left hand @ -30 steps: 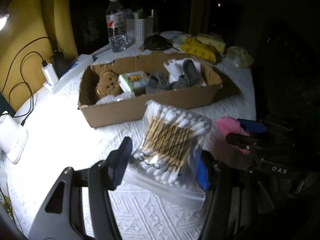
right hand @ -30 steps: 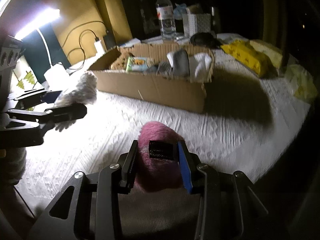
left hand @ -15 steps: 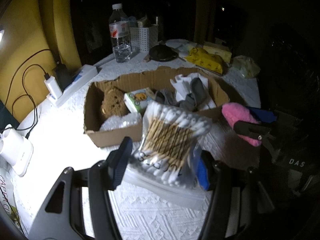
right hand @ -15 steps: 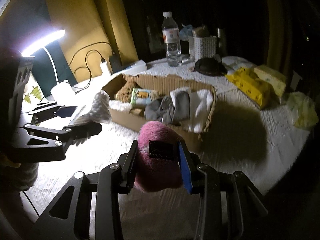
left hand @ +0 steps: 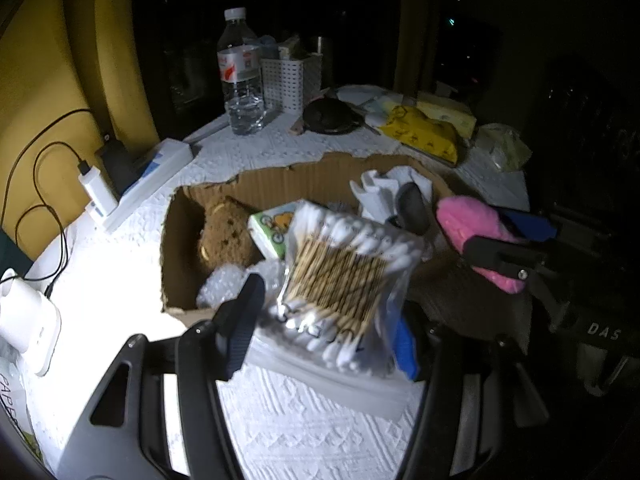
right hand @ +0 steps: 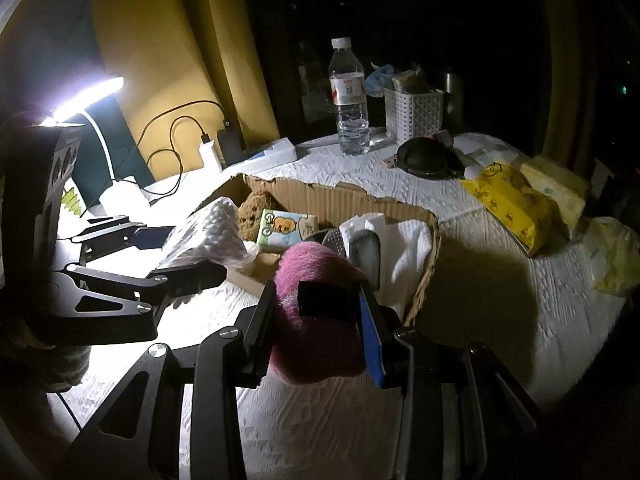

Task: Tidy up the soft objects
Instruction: 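Carry the cotton swab bag into the box with the left tool while the right tool carries the pink toy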

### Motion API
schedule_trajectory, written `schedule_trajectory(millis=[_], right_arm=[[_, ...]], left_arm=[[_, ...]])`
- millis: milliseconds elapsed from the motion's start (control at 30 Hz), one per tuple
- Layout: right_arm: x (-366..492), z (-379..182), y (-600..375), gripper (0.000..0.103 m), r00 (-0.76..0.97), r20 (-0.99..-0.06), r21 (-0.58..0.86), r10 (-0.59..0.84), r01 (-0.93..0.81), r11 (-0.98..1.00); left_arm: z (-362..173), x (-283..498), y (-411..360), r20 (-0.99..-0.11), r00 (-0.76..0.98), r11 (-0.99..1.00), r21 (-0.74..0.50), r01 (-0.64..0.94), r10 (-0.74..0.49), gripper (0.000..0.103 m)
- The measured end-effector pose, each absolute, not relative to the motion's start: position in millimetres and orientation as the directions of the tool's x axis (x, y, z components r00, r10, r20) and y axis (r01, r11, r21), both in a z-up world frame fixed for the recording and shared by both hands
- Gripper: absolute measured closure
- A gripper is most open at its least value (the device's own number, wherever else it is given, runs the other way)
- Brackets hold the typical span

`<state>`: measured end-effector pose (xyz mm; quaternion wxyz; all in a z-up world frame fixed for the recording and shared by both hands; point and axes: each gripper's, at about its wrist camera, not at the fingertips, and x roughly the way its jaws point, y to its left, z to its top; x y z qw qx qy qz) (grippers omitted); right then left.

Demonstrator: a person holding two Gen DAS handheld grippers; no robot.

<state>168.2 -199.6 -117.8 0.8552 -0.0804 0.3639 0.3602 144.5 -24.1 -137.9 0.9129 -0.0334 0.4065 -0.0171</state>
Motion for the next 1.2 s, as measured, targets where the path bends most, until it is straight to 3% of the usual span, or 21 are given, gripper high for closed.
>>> schedule_trajectory(millis=[1200], right_arm=[[235, -165, -165, 0.063, 0.414, -0.745, 0.133, 0.523, -0.676, 0.725]], left_arm=[[-179, 204, -9, -0.782, 0.619, 0.993, -0.113, -0.026, -0.073, 0.044]])
